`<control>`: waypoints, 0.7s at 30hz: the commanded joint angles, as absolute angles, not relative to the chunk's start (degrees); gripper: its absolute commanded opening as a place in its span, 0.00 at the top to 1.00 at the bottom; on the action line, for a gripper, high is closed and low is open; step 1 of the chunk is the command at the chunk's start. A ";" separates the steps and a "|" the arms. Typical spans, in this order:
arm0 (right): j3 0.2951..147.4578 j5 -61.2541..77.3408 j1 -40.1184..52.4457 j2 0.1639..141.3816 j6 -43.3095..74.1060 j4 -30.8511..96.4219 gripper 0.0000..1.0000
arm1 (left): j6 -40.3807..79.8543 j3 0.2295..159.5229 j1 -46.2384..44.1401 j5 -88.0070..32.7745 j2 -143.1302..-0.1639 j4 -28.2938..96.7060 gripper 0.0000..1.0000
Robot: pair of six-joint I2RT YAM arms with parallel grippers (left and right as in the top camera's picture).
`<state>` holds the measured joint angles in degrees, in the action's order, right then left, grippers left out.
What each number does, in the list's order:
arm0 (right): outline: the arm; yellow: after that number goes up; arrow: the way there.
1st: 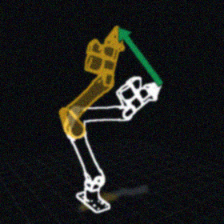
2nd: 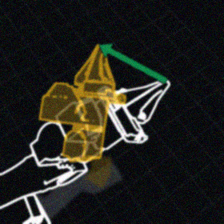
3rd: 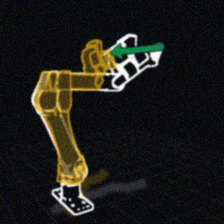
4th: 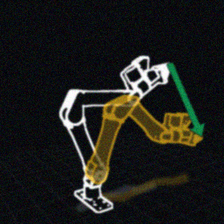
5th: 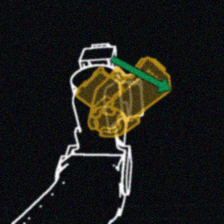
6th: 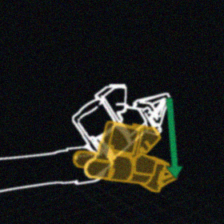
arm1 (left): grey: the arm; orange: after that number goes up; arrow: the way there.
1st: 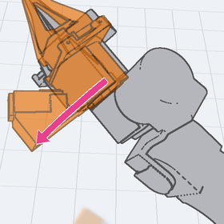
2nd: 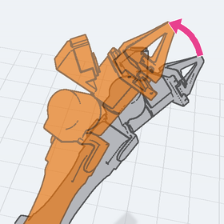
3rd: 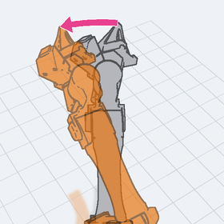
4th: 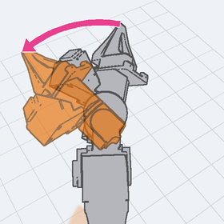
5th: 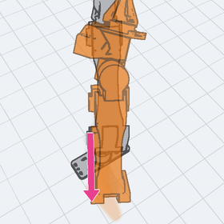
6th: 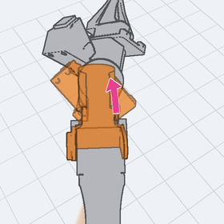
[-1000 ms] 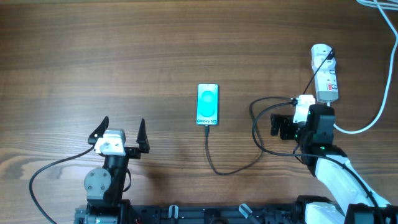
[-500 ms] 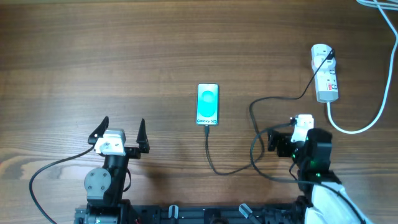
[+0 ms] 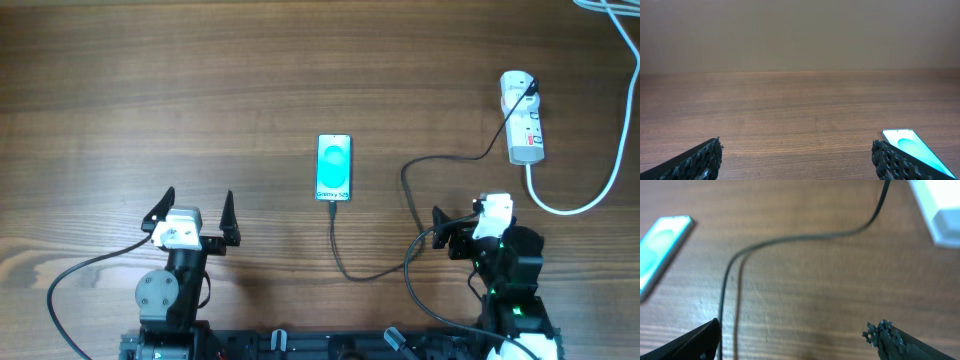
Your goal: Plug charger to phone and switch on socket
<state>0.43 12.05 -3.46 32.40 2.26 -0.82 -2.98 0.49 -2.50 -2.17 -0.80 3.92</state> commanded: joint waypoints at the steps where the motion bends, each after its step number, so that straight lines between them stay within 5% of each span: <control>1: 0.27 13.80 -3.27 27.31 1.54 -0.95 0.00 | -4.27 0.32 -2.02 -1.45 -0.19 4.38 0.00; 21: 0.27 13.63 -3.27 0.12 1.67 -1.06 0.00 | -4.27 0.32 -2.02 -1.45 -0.19 4.38 0.00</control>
